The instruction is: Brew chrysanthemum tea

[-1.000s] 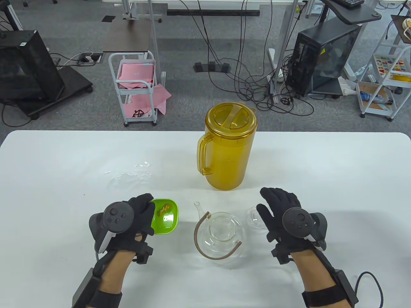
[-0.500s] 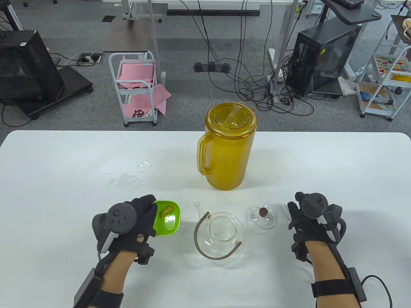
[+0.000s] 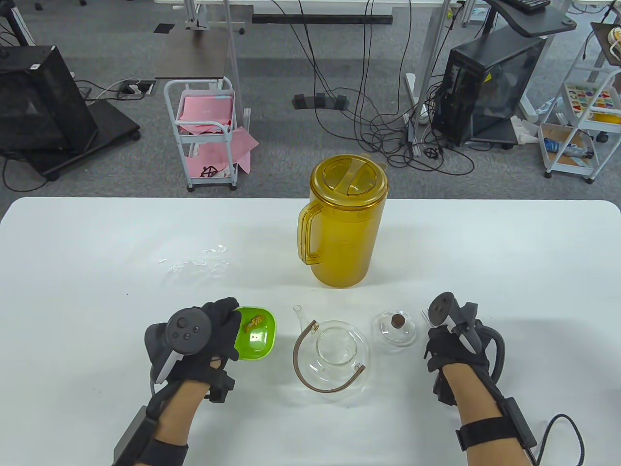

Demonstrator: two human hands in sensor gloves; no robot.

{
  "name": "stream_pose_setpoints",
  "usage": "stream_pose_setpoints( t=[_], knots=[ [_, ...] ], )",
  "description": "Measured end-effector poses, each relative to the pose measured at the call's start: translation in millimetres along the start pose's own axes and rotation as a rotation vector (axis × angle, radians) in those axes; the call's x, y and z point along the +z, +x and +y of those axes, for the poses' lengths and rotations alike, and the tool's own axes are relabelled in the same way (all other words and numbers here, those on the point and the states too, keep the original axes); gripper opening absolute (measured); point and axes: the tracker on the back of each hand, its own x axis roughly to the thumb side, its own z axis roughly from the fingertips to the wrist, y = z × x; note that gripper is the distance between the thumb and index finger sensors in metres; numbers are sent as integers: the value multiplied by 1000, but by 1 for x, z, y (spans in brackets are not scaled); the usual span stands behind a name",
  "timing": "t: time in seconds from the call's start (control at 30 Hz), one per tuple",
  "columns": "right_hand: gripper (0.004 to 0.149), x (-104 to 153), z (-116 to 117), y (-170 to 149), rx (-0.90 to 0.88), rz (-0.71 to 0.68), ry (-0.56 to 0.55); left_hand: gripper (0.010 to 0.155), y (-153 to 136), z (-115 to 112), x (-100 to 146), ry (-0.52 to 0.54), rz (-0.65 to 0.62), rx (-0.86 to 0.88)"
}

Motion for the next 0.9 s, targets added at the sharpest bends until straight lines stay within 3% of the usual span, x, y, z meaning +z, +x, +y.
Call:
stream_pose_setpoints(
  t=[0.17,0.27,0.53,0.7,0.9],
  knots=[
    [48,3,-6,-6,-87,-26,-54,43,1,0,0,3,0,3],
    [48,10,-19,-9,-174,-58,-142,43,2,0,0,3,-6,0],
    [47,61,-57,9,-351,-275,-420,43,2,-1,0,9,-11,0],
    [47,86,-74,24,-469,-450,-465,43,5,0,0,13,-21,2],
    [48,135,-100,65,-434,-730,-455,43,6,1,1,22,-25,8]
  ],
)
